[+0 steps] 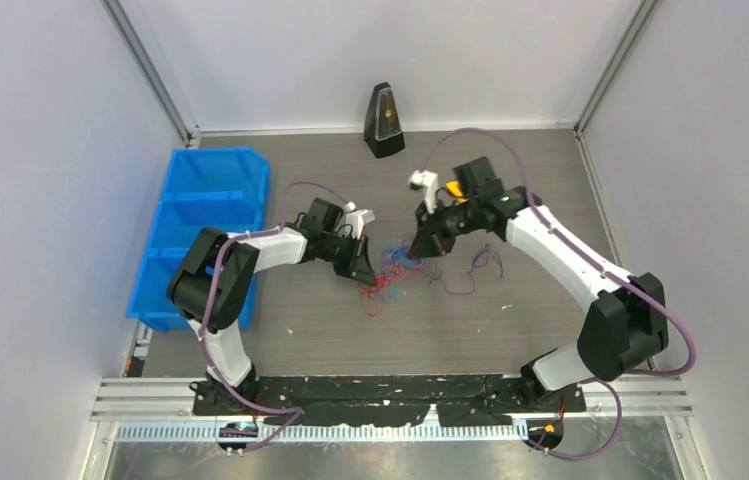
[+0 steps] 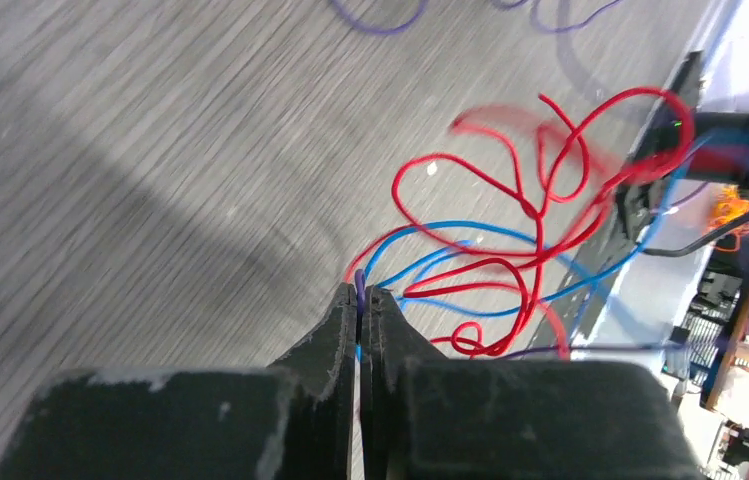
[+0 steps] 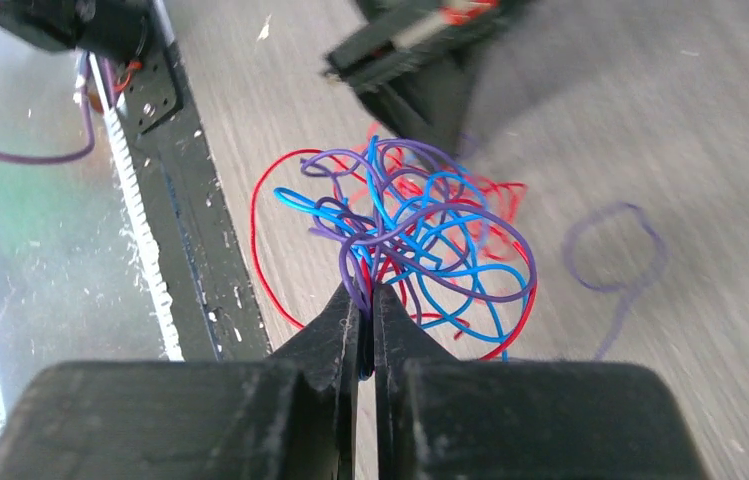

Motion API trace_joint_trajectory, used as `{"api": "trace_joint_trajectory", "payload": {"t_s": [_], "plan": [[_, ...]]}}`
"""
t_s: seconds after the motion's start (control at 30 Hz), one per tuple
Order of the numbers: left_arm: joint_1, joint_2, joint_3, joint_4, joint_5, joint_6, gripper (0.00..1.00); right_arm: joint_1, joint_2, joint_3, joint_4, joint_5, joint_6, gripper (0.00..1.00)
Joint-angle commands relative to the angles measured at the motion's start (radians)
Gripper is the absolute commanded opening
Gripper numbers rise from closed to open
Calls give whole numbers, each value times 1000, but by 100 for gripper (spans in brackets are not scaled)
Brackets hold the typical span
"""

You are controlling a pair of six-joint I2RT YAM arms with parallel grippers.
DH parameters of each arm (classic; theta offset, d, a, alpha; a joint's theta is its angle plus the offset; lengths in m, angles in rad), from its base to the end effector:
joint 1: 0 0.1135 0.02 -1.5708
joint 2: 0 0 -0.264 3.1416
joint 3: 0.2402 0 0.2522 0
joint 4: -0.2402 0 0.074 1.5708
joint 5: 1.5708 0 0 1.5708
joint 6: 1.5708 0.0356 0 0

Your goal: Untangle the cables

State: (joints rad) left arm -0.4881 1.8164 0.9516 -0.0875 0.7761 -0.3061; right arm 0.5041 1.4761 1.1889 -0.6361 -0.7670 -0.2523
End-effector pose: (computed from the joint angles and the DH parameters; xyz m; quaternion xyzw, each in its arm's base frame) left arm 0.2943 -0.1845 0.1411 0.1948 0.8676 -0.4413 0.1204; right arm 0.2569 0.1699 0.2850 -0.4353 0.7731 0.3890 0.2481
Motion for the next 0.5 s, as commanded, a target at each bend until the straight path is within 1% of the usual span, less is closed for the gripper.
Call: {"api": "trace_joint_trajectory", "payload": {"t_s": [0.0, 0.03, 0.17, 0.23, 0.47], "plan": [[48, -79, 8, -203, -98, 113, 0, -177, -98, 92, -100, -94, -36, 5], [65, -97, -2, -224, -113, 125, 0, -238, -120, 104, -120, -104, -48, 5], [146, -151, -22, -302, -146, 163, 0, -392, -170, 169, -260, -123, -130, 5], [199, -179, -31, -319, -140, 145, 0, -450, -185, 196, -311, -128, -166, 5], [310, -307, -35, -443, -183, 228, 0, -655, -193, 277, -418, -143, -264, 6]]}}
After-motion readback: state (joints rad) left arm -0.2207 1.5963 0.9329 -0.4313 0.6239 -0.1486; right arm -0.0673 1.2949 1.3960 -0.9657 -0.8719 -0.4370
